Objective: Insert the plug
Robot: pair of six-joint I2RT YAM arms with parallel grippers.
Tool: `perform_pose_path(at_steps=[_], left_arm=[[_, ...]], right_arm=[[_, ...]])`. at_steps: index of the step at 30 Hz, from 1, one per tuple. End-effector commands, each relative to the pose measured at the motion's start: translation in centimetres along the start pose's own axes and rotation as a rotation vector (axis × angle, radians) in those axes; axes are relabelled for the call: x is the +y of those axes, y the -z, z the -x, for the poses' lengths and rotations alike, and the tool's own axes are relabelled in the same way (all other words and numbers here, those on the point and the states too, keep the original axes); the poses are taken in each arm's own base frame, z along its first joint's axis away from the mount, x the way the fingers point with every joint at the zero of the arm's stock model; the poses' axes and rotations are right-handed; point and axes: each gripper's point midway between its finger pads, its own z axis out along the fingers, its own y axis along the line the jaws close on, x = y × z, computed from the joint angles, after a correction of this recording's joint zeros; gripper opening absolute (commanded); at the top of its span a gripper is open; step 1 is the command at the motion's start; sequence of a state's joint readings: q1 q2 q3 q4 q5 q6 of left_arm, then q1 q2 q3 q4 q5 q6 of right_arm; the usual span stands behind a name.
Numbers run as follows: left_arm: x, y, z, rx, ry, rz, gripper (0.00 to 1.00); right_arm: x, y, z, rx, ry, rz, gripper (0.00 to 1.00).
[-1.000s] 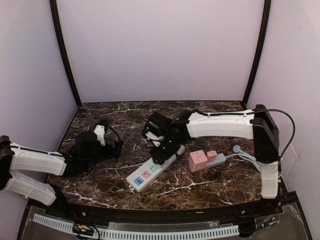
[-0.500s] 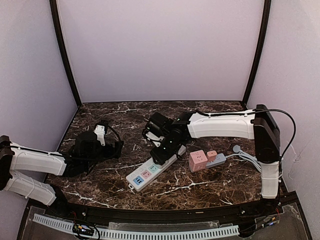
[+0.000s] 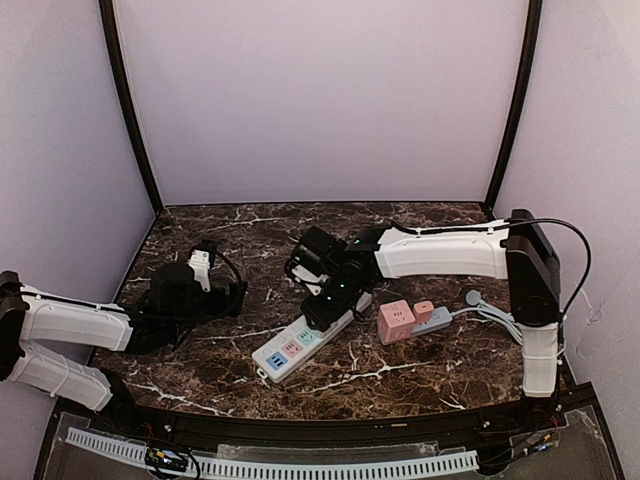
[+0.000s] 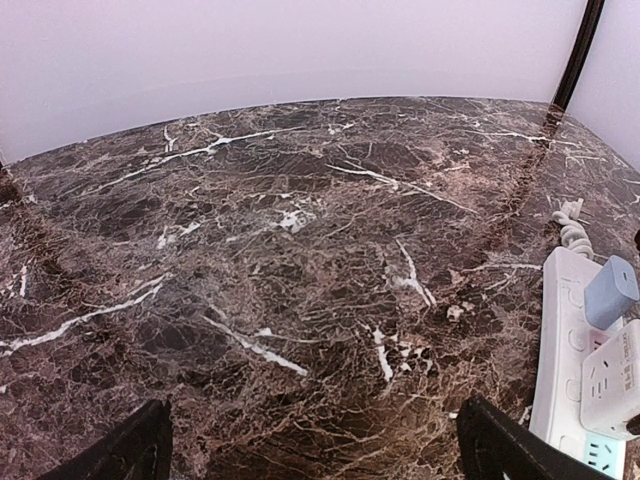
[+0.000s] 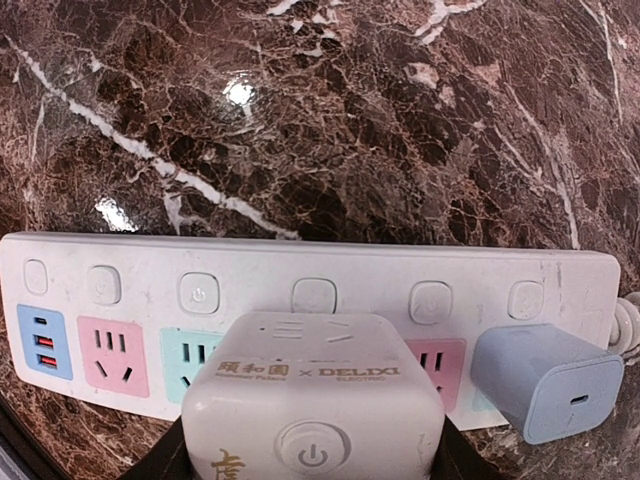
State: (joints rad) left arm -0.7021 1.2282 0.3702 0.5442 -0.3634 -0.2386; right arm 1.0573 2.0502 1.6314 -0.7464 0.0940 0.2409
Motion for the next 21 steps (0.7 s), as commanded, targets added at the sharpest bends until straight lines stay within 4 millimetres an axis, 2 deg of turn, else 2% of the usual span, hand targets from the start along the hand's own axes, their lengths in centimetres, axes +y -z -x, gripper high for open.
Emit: perform_pose_path(at_steps=[1, 7, 12, 17, 21], left_arm=[[0.4, 0.1, -0.3, 0.005, -0.011, 0.01, 0.99], [0.3, -0.1, -0.4, 0.008, -0.012, 0.008, 0.99], [0.3, -0.3, -0.6, 0.013, -0.014, 0.007, 0.99], [0.2, -0.4, -0.6, 0.015, -0.014, 0.005, 0.99], [0.0, -0.4, -0.6, 0.017, -0.012, -0.004, 0.99]], right_arm=[[-1.5, -3.9, -5.4, 0.187, -0.014, -0.052, 0.0], [-1.3, -6.4, -7.3, 0.239, -0.032, -0.049, 0.0], [-1.5, -7.5, -8.1, 0.269, -0.039, -0.065, 0.0], [-1.6, -7.6, -8.1, 0.274, -0.041, -0.086, 0.0], [-1.1, -6.1, -6.5, 0.223, -0.043, -0.072, 0.0]])
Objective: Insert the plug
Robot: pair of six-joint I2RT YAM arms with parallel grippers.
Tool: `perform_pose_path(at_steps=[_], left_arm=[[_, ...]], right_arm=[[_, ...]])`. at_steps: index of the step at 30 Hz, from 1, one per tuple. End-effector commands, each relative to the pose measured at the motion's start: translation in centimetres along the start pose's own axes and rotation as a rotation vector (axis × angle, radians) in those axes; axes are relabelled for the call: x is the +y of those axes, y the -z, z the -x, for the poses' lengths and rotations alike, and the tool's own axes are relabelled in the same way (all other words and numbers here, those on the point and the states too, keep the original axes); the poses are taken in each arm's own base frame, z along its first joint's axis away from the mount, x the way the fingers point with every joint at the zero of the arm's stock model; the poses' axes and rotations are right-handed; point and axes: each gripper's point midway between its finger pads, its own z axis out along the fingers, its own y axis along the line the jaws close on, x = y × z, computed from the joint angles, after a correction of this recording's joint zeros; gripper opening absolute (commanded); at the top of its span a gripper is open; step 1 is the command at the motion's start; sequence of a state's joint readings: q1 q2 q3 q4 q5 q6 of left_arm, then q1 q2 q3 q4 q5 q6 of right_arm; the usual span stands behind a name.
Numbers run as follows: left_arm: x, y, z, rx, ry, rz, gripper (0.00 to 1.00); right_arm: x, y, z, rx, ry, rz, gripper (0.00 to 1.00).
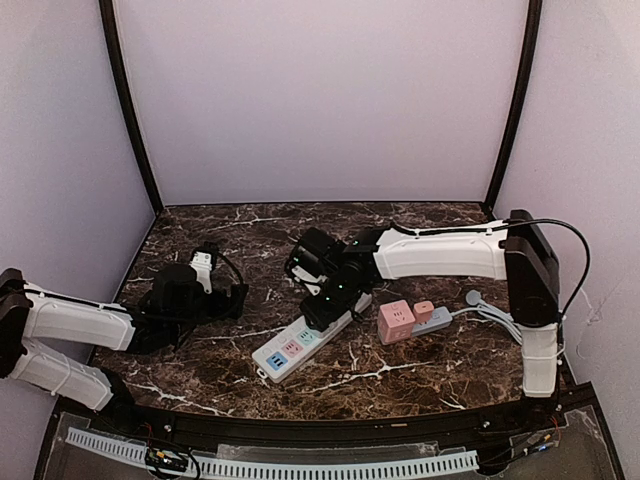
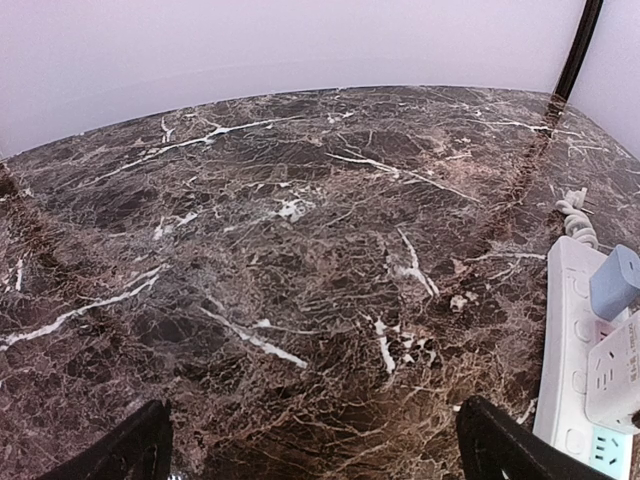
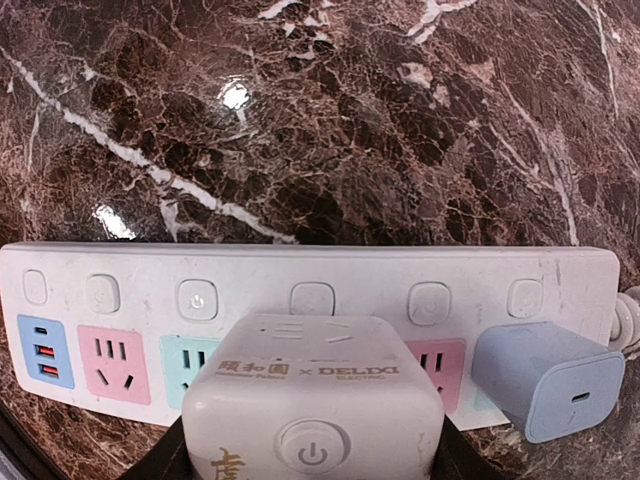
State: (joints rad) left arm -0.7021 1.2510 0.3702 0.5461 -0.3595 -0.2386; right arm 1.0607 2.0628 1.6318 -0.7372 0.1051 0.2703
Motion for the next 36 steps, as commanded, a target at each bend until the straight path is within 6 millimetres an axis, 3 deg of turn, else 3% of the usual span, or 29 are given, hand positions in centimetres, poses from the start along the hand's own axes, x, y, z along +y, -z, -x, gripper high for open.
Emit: perform_pose_path(at_steps=[1, 4, 7, 12, 22, 26, 30, 33, 36], left_arm=[[0.0, -0.1, 0.1, -0.002, -0.005, -0.008, 0.99], [-0.1, 0.1, 0.1, -0.001, -0.003, -0.016, 0.99], [-0.2, 0.3, 0.3, -0.003, -0.001, -0.025, 0.99], [-0.6, 0.5, 0.6, -0.007, 0.008, -0.048, 0.99], [-2.5, 0.6, 0.5, 0.011, 0.019, -0.155, 0.99], [-3.2, 1.0, 1.0, 0.005, 0.023, -0.195, 0.99], [-3.3, 1.4, 2.0, -0.002, 0.024, -0.2, 0.99], [-2.9, 1.7, 3.8, -0.024, 0.019, -0.162, 0.99], [-0.3, 1.7, 5.0, -0.033, -0.026, -0.003, 0.99]], right_arm=[[-1.1, -5.1, -5.9, 0.203, -0.016, -0.058, 0.0], [-0.8, -3.2, -4.1, 0.144, -0.026, -0.037, 0.02], [-0.3, -1.2, -2.4, 0.086, -0.027, -0.012, 0.18], [0.0, 1.9, -0.3, -0.002, -0.027, 0.013, 0.53], [0.6, 7.9, 5.1, -0.227, 0.028, 0.055, 0.98], [0.2, 10.0, 6.7, -0.301, 0.041, 0.033, 0.99], [-1.6, 12.7, 8.7, -0.421, 0.031, -0.034, 0.99], [-4.6, 14.7, 9.8, -0.527, 0.002, -0.115, 0.98], [-8.3, 17.2, 10.0, -0.636, -0.057, -0.188, 0.99]])
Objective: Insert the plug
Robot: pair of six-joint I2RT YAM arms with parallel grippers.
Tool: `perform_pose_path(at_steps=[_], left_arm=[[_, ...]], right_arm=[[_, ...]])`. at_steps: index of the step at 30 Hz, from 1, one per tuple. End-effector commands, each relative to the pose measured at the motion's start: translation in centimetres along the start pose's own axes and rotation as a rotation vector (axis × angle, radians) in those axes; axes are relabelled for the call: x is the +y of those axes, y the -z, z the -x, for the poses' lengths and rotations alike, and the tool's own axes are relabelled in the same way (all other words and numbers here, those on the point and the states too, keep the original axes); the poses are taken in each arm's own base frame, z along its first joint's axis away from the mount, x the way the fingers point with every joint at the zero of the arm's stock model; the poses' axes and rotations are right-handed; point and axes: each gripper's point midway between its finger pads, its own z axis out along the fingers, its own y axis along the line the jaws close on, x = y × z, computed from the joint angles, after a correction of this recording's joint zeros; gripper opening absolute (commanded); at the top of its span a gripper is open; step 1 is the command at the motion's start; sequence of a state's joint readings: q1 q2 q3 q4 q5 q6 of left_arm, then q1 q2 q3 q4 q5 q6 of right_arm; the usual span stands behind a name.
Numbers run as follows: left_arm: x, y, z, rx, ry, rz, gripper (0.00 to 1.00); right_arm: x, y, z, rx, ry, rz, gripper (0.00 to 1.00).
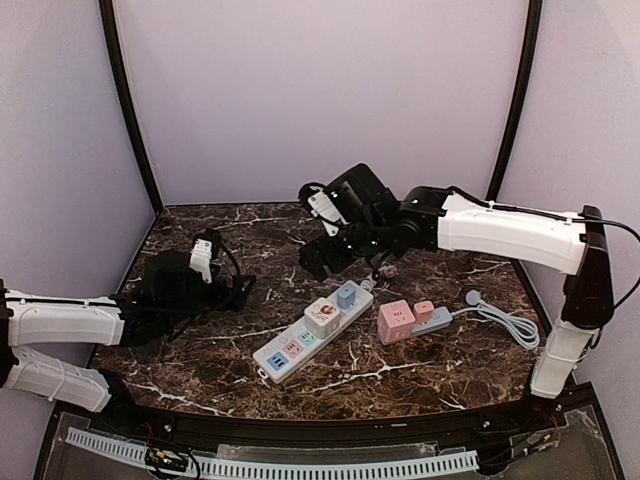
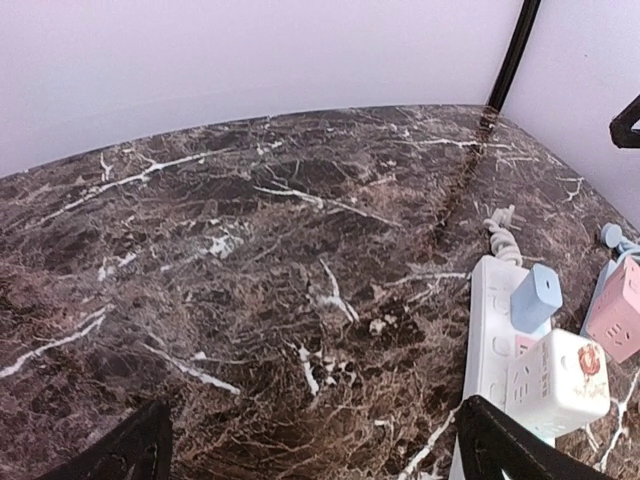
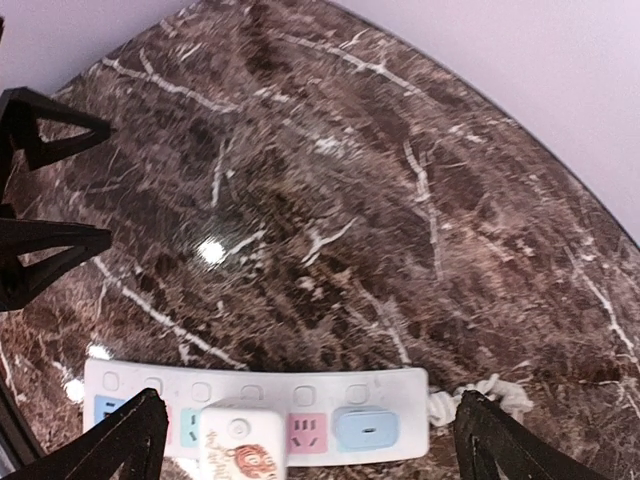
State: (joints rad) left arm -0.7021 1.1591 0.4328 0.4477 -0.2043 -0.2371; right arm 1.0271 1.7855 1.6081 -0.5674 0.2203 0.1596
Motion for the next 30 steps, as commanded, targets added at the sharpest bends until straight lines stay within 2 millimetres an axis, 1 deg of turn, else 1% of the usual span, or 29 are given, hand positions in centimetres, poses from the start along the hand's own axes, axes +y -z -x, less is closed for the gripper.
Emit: perform_pose_path(at_steps=[1, 2, 3, 4, 6, 7, 8, 9, 10, 11, 12, 13, 14, 15, 16, 17, 18, 19, 20, 21, 22, 24, 26, 29, 30], left_arm=[[3.2, 0.8, 3.2, -0.03, -0.053, 0.206, 0.99], [4.6, 1.2, 3.4, -0.026, -0.088, 0.291, 0.99], [5.3, 1.3, 4.4, -0.038, -0.097, 0.336, 0.99], [6.5, 1.6, 4.7, -0.029, -0.12, 0.405, 0.99], [8.3, 2.0, 5.6, -0.026, -0.126, 0.484, 0.99], [9.7, 2.2, 6.2, -0.033, -0.114, 0.529, 0.99], [10.5, 2.4, 6.3, -0.034, -0.109, 0.553, 0.99], [12.1, 2.8, 6.4, -0.031, -0.093, 0.599, 0.99], [13.0, 3.0, 6.3, -0.028, -0.083, 0.624, 0.99], [14.6, 3.5, 6.2, -0.026, -0.067, 0.673, 0.99], [15.5, 3.7, 5.8, -0.017, -0.062, 0.697, 0.99], [17.0, 4.3, 5.7, -0.017, -0.047, 0.743, 0.99], [17.8, 4.6, 5.0, -0.005, -0.052, 0.772, 0.99], [19.2, 5.4, 5.6, -0.046, -0.04, 0.839, 0.99], [20.3, 6.0, 4.3, -0.032, -0.067, 0.88, 0.99], [20.7, 6.6, 5.2, -0.096, -0.085, 0.916, 0.99], [21.5, 6.9, 3.5, -0.081, -0.107, 0.939, 0.99], [21.5, 6.9, 4.7, -0.171, -0.111, 0.924, 0.99], [22.2, 6.8, 2.9, -0.143, -0.125, 0.929, 0.99], [22.1, 6.5, 3.3, -0.177, -0.129, 0.907, 0.99], [22.6, 5.9, 2.3, -0.141, -0.138, 0.912, 0.99], [23.3, 4.9, 1.2, -0.073, -0.16, 0.935, 0.99], [23.7, 4.2, 1.0, -0.061, -0.185, 0.947, 0.99], [24.0, 3.6, 1.0, -0.072, -0.173, 0.926, 0.99], [24.2, 3.5, 1.3, -0.093, -0.157, 0.907, 0.99]], right_arm=[[-7.1, 3.9, 3.9, -0.246, -0.075, -0.172, 0.99], [-8.8, 5.4, 4.2, -0.296, -0.108, -0.195, 0.99], [-10.4, 6.3, 4.1, -0.335, -0.137, -0.217, 0.99], [-11.9, 7.5, 3.9, -0.379, -0.165, -0.236, 0.99], [-15.2, 9.6, 2.9, -0.455, -0.221, -0.286, 0.99], [-16.7, 10.5, 2.0, -0.485, -0.249, -0.316, 0.98], [-18.1, 11.1, 0.7, -0.493, -0.277, -0.347, 0.99], [-19.5, 12.0, 0.0, -0.524, -0.305, -0.377, 0.99], [-20.9, 12.5, -1.2, -0.533, -0.326, -0.413, 0.99], [-22.1, 13.1, -2.3, -0.547, -0.351, -0.444, 0.99], [-23.4, 13.4, -3.6, -0.554, -0.374, -0.47, 0.99], [-24.6, 13.6, -4.9, -0.557, -0.399, -0.488, 0.98], [-25.7, 13.8, -6.0, -0.562, -0.427, -0.506, 0.99], [-26.9, 13.7, -7.6, -0.557, -0.463, -0.53, 0.99], [-28.1, 13.9, -8.9, -0.553, -0.498, -0.562, 0.98], [-29.1, 14.1, -10.0, -0.55, -0.518, -0.597, 0.99], [-29.8, 14.1, -11.1, -0.542, -0.524, -0.634, 0.99], [-30.4, 14.2, -12.2, -0.534, -0.518, -0.674, 0.99], [-31.0, 14.4, -13.1, -0.526, -0.502, -0.716, 0.98], [-31.5, 14.6, -14.1, -0.518, -0.492, -0.766, 0.99], [-32.1, 14.9, -15.0, -0.515, -0.489, -0.812, 0.99], [-33.1, 15.6, -17.0, -0.521, -0.511, -0.894, 0.98], [-33.4, 15.8, -18.7, -0.532, -0.514, -0.939, 0.99], [-32.9, 15.6, -19.8, -0.575, -0.467, -0.948, 0.99], [-32.6, 15.5, -20.1, -0.6, -0.452, -0.942, 0.99]])
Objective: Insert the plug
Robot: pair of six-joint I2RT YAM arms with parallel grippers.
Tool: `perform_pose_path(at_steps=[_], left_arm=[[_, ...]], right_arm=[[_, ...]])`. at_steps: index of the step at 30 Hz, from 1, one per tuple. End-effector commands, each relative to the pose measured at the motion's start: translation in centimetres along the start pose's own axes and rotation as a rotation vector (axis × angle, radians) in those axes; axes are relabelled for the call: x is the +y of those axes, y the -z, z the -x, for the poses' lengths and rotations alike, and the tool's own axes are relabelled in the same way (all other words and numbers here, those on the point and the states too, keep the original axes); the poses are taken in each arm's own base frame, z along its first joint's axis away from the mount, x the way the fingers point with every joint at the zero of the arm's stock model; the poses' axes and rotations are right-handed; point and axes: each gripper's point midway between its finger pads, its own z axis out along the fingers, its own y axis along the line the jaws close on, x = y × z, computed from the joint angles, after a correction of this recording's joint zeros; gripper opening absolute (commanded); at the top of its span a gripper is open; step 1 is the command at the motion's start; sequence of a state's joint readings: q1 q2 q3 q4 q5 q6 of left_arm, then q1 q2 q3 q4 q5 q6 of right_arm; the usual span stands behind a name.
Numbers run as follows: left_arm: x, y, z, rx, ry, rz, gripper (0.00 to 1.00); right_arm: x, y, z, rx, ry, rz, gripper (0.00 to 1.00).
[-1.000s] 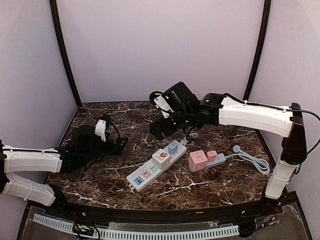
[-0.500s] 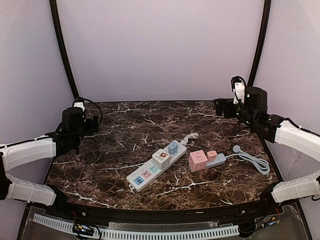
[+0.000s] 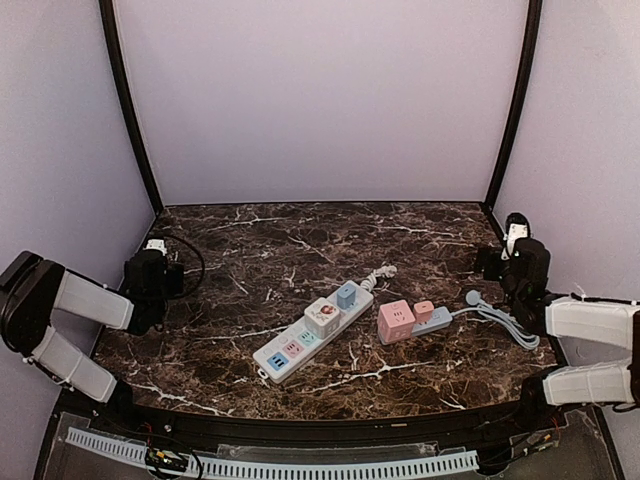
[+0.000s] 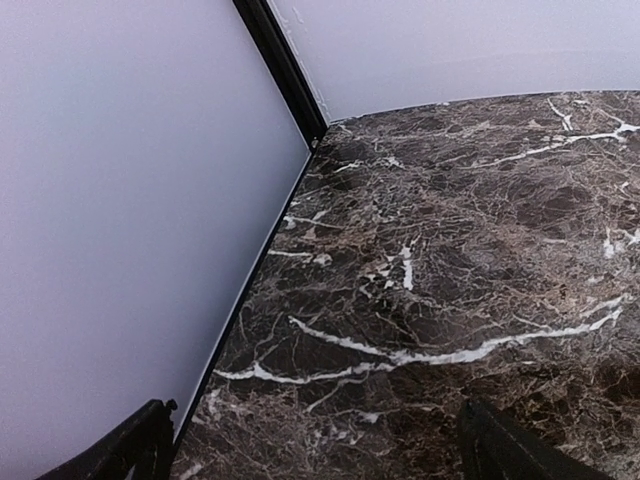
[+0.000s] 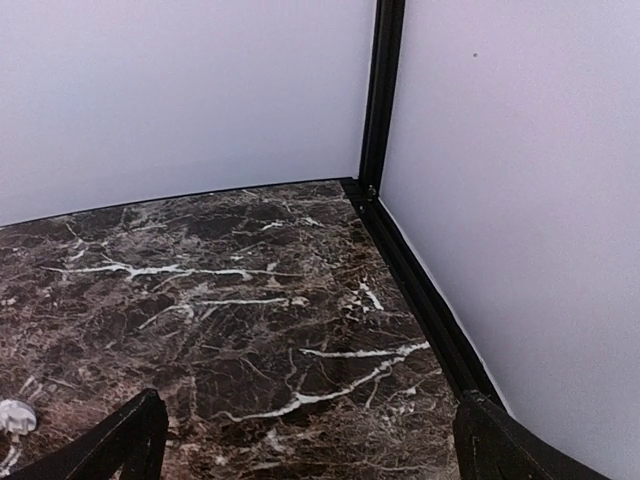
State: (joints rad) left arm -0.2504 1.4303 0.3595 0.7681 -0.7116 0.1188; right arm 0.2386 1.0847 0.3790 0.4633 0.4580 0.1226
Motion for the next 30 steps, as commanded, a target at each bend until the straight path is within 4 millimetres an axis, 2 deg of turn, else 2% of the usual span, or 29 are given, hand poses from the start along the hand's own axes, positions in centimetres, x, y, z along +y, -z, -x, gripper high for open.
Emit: perform_pose_path(at_steps=[1, 6, 7, 8, 13, 17, 21, 24, 26, 30], left_arm=[[0.6, -0.7, 3.2, -0.111, 0.1, -0.021, 0.99], [1.5, -1.5, 3.2, -0.153, 0.152, -0.054, 0.99], [1.8, -2.0, 2.2, -0.135, 0.162, -0.057, 0.99], [1.4, -2.1, 2.5, -0.158, 0.181, -0.088, 0.99], [1.4, -3.2, 1.7, -0.143, 0.215, -0.123, 0.99], [1.5, -3.2, 1.1, -0.138, 0.22, -0.12, 0.99], [1.5, -3.2, 1.0, -0.14, 0.22, -0.118, 0.99], [1.5, -3.2, 1.0, -0.139, 0.219, -0.117, 0.92], [1.5, -3.2, 1.0, -0.139, 0.22, -0.114, 0.98], [1.5, -3.2, 1.0, -0.14, 0.22, -0.114, 0.99]], right_arm=[[-1.0, 0.8, 1.5, -0.183, -0.018, -0.023, 0.98], [-1.4, 1.6, 0.8, -0.281, -0.049, 0.005, 0.99], [-1.3, 1.7, 0.8, -0.297, -0.057, 0.018, 0.99], [-1.2, 1.7, 0.6, -0.307, -0.055, 0.03, 0.99], [-1.5, 1.2, 0.5, -0.333, -0.033, 0.017, 0.99], [-1.4, 0.1, -0.1, -0.318, -0.026, 0.041, 0.99], [-0.3, -1.0, -1.1, -0.298, -0.007, 0.089, 0.99], [-0.2, -1.8, -1.5, -0.262, 0.014, 0.09, 0.99], [-0.2, -2.0, -1.4, -0.267, 0.011, 0.093, 0.99], [-1.4, -2.3, -1.4, -0.256, -0.029, 0.031, 0.99]])
